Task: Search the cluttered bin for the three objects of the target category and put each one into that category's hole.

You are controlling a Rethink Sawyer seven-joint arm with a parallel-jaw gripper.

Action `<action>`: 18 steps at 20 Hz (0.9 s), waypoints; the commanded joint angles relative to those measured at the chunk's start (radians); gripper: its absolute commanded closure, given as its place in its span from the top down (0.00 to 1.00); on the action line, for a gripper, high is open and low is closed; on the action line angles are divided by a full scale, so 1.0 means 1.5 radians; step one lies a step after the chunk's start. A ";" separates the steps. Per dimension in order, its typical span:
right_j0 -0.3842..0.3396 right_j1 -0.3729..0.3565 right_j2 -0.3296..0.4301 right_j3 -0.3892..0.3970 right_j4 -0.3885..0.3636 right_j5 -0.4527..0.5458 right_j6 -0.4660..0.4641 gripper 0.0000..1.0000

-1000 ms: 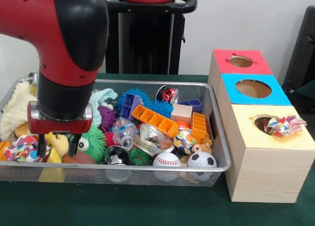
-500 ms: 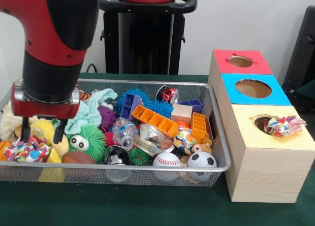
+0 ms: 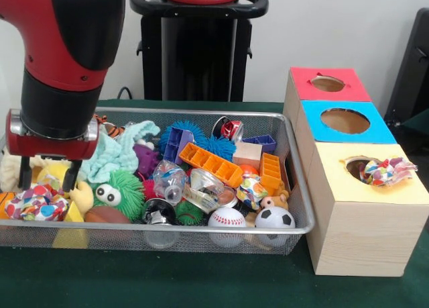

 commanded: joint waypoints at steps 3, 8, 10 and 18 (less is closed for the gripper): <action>-0.006 0.047 0.002 0.031 -0.035 0.085 -0.061 1.00; -0.006 0.056 -0.002 0.028 -0.045 0.067 -0.075 1.00; -0.004 0.061 -0.010 0.024 -0.055 0.059 -0.079 1.00; 0.003 0.082 -0.026 0.007 -0.071 0.047 -0.077 1.00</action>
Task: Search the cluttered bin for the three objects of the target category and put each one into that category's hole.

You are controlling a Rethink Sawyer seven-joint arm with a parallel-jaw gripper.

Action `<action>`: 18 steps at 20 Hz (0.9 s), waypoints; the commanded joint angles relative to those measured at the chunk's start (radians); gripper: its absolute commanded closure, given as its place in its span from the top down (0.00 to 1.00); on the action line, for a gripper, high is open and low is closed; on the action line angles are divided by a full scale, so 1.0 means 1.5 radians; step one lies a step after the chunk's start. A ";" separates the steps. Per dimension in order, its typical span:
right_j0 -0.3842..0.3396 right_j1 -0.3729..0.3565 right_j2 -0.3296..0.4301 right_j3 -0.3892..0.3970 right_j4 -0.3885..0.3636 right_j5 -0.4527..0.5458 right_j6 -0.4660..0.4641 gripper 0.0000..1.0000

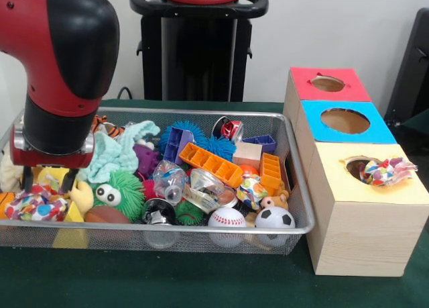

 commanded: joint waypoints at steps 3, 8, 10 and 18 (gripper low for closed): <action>0.006 0.043 -0.002 0.002 -0.069 0.035 -0.073 1.00; -0.004 0.060 0.014 -0.005 -0.069 0.017 -0.076 1.00; -0.006 0.061 0.020 -0.006 -0.064 0.012 -0.078 1.00; -0.009 0.040 0.029 0.012 -0.060 -0.022 -0.077 1.00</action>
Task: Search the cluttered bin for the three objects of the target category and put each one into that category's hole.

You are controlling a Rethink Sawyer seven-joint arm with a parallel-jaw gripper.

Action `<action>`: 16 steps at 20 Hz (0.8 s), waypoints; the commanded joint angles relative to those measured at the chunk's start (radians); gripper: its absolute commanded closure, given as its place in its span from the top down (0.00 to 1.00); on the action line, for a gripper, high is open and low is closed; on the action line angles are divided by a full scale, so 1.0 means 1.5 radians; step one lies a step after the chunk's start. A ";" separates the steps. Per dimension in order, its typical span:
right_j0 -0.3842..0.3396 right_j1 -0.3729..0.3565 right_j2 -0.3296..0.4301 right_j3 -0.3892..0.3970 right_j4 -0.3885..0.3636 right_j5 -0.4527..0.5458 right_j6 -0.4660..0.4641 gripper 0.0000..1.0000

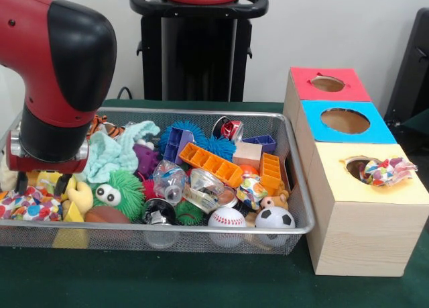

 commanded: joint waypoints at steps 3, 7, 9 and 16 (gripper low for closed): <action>-0.010 0.018 0.036 0.027 -0.040 -0.031 -0.074 1.00; -0.017 0.025 0.048 0.023 -0.035 -0.048 -0.075 1.00; -0.020 0.025 0.052 0.024 -0.035 -0.062 -0.077 1.00; -0.028 0.020 0.069 0.030 -0.034 -0.098 -0.092 1.00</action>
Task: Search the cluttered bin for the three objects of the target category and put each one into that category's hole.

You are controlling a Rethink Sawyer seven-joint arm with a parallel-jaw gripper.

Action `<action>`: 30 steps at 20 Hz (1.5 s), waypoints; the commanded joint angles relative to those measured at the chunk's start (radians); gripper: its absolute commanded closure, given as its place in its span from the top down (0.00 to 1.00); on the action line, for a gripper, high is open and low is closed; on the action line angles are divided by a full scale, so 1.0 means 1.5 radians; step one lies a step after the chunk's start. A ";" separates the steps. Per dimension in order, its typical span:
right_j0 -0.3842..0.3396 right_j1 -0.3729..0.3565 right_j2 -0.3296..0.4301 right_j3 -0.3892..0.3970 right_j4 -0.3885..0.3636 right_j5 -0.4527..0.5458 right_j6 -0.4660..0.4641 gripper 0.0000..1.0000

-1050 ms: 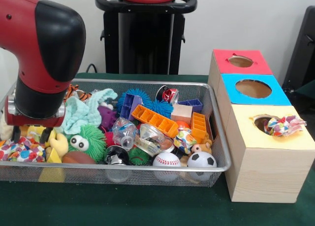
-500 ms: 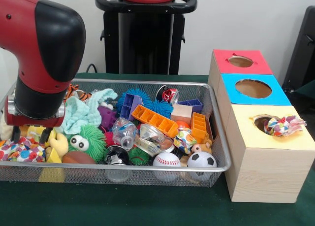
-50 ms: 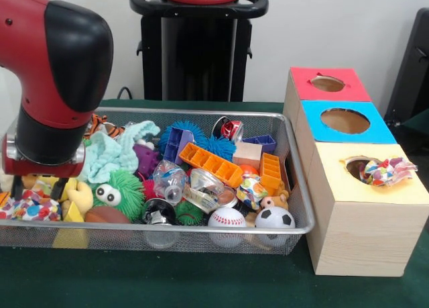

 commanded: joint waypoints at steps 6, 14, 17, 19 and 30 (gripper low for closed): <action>-0.020 0.016 0.067 0.034 -0.031 -0.068 -0.093 1.00; -0.022 0.016 0.071 0.036 -0.026 -0.070 -0.091 1.00; -0.024 0.015 0.076 0.039 -0.023 -0.069 -0.096 1.00; -0.026 0.013 0.079 0.043 -0.023 -0.075 -0.099 0.00; -0.050 -0.012 0.112 0.092 -0.019 -0.128 -0.109 0.00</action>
